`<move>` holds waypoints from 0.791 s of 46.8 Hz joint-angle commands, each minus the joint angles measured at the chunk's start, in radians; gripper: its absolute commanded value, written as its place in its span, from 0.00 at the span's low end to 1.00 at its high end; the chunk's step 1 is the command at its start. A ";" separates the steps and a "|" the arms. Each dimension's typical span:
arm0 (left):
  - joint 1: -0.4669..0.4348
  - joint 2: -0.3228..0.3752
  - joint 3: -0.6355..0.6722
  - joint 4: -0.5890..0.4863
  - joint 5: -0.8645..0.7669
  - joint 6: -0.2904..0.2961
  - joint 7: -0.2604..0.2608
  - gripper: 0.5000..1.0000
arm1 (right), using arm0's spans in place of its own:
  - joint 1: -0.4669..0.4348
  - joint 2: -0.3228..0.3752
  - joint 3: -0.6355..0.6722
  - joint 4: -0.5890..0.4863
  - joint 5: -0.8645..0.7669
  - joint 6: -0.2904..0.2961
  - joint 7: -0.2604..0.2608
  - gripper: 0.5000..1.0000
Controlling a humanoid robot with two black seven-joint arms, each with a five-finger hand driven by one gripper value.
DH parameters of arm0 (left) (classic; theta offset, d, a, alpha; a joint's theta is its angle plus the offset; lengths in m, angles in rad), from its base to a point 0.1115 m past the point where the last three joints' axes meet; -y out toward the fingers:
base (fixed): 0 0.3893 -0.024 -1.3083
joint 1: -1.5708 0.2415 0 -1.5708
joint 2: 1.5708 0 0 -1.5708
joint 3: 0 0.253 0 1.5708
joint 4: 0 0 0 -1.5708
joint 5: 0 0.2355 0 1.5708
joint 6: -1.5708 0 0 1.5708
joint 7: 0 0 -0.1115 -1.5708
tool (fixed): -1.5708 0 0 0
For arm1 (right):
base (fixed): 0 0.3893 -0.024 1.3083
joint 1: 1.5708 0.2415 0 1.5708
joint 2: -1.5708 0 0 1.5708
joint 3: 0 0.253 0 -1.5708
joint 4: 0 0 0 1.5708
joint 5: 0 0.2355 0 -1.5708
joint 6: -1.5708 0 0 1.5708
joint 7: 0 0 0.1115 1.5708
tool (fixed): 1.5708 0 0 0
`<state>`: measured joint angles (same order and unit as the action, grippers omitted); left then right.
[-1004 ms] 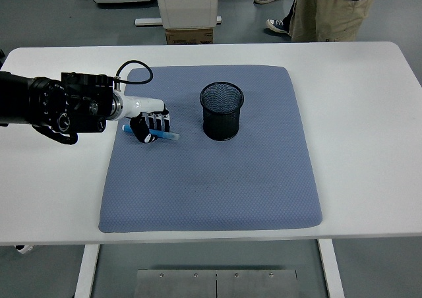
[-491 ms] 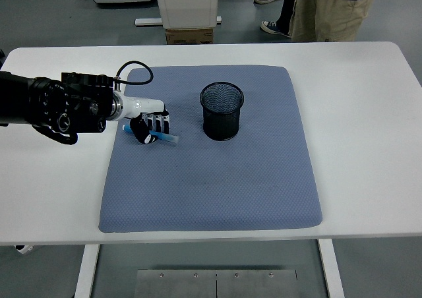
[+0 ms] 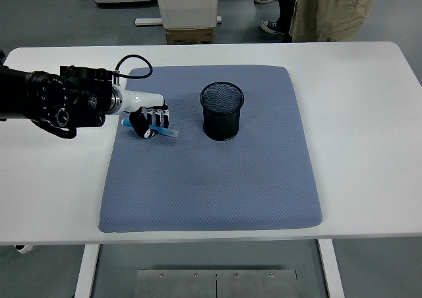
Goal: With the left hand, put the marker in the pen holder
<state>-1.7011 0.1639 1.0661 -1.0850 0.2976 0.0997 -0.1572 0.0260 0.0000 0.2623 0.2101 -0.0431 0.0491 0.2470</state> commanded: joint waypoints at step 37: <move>-0.143 0.017 -0.069 0.086 -0.003 -0.115 -0.008 0.00 | 0.000 0.000 0.000 0.000 -0.001 0.000 0.000 1.00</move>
<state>-1.8355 0.1811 1.0162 -1.0086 0.2944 -0.0092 -0.1659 0.0260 0.0000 0.2623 0.2101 -0.0432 0.0491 0.2470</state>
